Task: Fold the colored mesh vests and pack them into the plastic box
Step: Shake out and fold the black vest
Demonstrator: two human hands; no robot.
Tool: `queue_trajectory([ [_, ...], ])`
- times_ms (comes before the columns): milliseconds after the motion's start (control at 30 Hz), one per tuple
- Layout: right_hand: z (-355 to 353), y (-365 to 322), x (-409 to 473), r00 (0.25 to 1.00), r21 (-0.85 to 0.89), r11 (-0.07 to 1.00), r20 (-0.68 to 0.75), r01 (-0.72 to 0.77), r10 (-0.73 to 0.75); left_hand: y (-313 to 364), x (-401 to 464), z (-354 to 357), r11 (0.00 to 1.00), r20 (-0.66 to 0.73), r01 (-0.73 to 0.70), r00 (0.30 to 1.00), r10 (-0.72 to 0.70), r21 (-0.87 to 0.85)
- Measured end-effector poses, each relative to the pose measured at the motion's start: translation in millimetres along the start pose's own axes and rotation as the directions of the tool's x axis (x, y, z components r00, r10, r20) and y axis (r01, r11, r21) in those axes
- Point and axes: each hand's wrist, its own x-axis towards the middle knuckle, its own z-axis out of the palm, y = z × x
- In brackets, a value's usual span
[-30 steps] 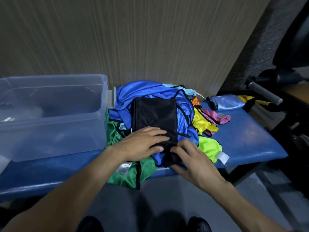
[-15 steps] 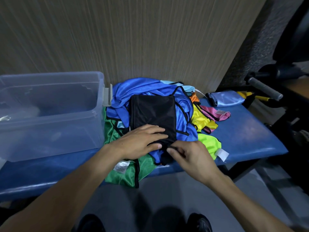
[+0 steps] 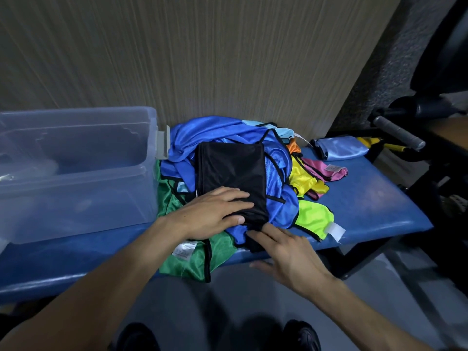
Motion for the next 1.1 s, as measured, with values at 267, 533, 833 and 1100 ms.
queue_trajectory([
  [267, -6, 2, 3, 0.987, 0.091, 0.996, -0.160, 0.025, -0.010, 7, -3, -4, 1.000, 0.044, 0.002, 0.999, -0.003, 0.022],
  [533, -23, 5, 33, 0.920, 0.590, 0.771, -0.116, -0.240, 0.375, 7, -2, 3, 0.992, 0.064, -0.053, 0.997, 0.046, 0.112],
  [833, -6, 20, 83, 0.821, 0.429, 0.713, 0.142, -0.555, 0.554, 8, -1, 2, 0.993, 0.088, -0.016, 0.996, 0.006, 0.115],
  [1100, -6, 19, 88, 0.809, 0.437, 0.703, 0.111, -0.561, 0.577, -4, -21, -18, 1.000, -0.033, 0.014, 0.999, -0.015, -0.008],
])
